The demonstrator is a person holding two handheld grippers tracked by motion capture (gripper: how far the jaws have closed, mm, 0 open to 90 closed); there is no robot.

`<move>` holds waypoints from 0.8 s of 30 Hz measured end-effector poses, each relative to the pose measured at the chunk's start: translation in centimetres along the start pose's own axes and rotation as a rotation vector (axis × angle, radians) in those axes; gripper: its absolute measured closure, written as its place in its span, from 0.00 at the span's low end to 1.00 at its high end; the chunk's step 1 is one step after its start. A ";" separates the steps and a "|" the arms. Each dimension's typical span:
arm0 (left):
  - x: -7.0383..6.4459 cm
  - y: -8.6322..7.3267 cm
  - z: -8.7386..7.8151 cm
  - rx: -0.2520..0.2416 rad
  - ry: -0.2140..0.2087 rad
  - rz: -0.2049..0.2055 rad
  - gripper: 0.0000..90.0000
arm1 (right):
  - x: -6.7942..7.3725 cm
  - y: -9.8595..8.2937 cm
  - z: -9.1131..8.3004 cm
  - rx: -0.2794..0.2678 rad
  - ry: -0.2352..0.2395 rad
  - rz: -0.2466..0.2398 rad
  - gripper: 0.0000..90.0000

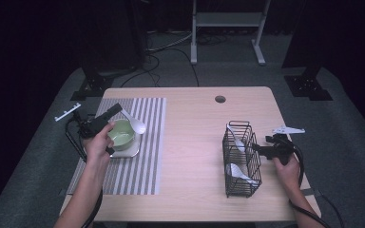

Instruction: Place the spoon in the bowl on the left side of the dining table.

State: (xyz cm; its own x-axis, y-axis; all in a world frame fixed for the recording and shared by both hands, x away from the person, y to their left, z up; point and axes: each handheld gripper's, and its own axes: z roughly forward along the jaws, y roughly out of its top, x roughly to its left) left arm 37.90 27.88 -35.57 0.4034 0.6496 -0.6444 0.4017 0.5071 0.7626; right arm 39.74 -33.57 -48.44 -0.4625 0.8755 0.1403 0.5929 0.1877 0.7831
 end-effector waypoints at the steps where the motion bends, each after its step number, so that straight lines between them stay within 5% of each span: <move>1: 0.1 0.1 0.0 -0.005 0.004 -0.003 0.95 | 0.0 0.0 0.0 0.000 0.000 -0.001 0.19; 24: 2.9 1.4 -1.9 -0.056 0.105 -0.027 0.95 | 0.0 0.0 0.0 0.001 0.000 0.000 0.19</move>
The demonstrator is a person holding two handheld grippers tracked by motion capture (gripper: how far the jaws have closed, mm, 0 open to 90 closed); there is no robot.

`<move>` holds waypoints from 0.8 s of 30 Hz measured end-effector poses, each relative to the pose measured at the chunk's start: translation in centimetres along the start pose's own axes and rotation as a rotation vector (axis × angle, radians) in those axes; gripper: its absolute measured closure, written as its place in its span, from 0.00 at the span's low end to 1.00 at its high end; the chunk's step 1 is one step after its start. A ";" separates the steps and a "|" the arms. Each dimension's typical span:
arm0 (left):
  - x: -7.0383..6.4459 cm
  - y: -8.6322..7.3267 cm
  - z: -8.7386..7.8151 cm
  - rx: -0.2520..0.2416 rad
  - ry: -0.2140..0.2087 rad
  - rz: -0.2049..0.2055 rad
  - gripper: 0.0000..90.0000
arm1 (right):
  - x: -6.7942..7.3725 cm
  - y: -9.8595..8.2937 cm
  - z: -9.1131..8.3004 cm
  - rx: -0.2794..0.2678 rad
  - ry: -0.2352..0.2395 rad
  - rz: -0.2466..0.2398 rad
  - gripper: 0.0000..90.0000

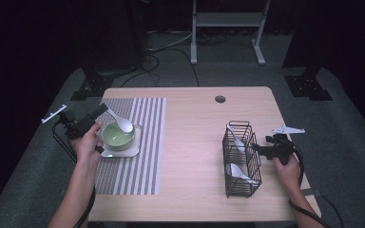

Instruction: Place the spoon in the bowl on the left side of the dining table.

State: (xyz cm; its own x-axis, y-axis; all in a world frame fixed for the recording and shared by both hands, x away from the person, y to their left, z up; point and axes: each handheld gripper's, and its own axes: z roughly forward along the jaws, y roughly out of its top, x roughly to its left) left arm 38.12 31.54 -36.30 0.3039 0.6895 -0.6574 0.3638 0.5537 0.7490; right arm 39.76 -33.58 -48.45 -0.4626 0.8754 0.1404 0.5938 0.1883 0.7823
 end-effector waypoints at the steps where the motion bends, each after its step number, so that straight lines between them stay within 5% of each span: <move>1: 0.1 0.1 0.0 -0.002 0.002 0.000 0.95 | 0.0 0.0 0.0 0.000 0.000 0.000 0.19; 24: 3.3 0.4 -0.9 -0.030 0.114 -0.026 0.95 | 0.0 0.0 0.0 0.000 -0.001 -0.003 0.19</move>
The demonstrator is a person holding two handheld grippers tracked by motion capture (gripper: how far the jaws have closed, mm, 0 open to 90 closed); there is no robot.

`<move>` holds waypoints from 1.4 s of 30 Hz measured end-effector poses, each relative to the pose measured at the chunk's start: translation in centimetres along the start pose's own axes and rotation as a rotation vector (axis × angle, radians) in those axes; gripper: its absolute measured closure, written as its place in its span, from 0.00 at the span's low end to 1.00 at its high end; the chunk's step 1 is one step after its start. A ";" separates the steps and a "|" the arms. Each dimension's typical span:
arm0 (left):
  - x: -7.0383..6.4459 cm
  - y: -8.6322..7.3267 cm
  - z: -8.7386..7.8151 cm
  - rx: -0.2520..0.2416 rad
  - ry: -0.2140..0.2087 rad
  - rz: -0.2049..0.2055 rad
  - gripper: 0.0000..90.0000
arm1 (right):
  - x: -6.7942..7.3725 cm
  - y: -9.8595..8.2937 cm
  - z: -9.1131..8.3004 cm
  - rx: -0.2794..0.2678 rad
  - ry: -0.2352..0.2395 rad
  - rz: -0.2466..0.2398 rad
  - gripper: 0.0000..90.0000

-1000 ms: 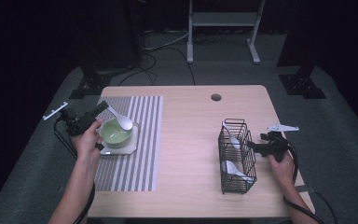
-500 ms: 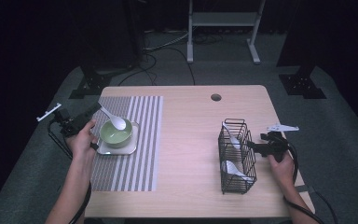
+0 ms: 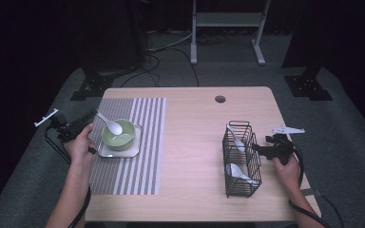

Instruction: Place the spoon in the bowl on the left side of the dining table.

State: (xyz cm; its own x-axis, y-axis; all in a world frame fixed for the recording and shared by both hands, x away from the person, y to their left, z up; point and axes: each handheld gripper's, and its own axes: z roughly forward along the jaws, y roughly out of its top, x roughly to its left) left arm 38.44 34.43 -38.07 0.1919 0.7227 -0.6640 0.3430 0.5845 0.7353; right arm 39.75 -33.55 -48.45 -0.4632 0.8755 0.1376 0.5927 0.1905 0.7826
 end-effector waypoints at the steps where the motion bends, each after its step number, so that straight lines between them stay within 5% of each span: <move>1: 0.1 0.0 0.0 0.000 0.006 0.002 0.95 | 0.0 0.0 0.0 0.000 0.000 0.001 0.19; 11: 1.3 -0.5 0.0 0.013 0.052 0.004 0.95 | 0.0 0.0 0.0 0.000 0.000 0.000 0.19; 33: 3.6 -1.9 0.3 0.058 0.086 -0.023 0.95 | 0.0 0.0 0.0 0.001 -0.002 -0.001 0.19; 42: 4.0 -2.2 0.4 0.085 0.141 0.019 0.87 | 0.0 0.0 0.0 0.002 -0.003 -0.002 0.19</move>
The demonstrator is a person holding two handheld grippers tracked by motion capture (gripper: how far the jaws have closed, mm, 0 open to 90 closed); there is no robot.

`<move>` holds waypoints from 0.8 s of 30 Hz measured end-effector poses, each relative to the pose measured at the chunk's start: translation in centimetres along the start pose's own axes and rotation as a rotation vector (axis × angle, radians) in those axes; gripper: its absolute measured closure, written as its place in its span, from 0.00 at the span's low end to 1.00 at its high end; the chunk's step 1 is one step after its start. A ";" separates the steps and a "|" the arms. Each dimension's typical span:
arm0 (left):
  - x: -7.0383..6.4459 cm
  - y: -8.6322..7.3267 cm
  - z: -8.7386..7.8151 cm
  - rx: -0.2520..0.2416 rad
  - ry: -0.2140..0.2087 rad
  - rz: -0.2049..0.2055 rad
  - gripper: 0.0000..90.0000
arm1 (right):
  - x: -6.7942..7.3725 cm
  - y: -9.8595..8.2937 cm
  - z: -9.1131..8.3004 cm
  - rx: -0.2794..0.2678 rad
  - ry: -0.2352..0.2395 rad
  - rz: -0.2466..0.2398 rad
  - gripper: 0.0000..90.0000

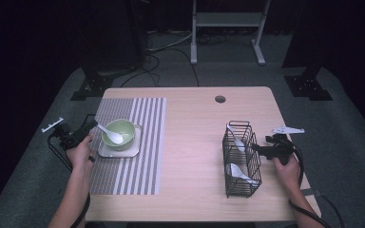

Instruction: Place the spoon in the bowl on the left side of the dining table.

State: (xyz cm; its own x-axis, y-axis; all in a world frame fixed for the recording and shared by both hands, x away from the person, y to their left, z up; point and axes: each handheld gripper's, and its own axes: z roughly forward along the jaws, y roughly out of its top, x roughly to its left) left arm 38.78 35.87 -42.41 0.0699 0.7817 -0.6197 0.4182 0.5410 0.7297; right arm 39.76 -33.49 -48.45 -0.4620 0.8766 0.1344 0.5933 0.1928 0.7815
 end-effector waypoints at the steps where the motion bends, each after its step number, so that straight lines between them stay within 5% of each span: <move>1: 0.0 0.0 0.0 0.000 0.000 0.000 0.86 | 0.0 0.0 0.0 0.000 0.000 0.000 0.19; 24: 1.5 -0.3 -0.6 0.011 0.041 -0.012 0.77 | 0.0 0.0 0.0 0.002 0.002 0.001 0.19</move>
State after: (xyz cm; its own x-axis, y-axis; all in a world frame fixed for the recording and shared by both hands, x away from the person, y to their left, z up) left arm 38.24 37.10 -43.37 0.0274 0.7873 -0.6160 0.4291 0.5473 0.7186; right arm 39.77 -33.51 -48.45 -0.4628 0.8759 0.1363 0.5947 0.1928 0.7805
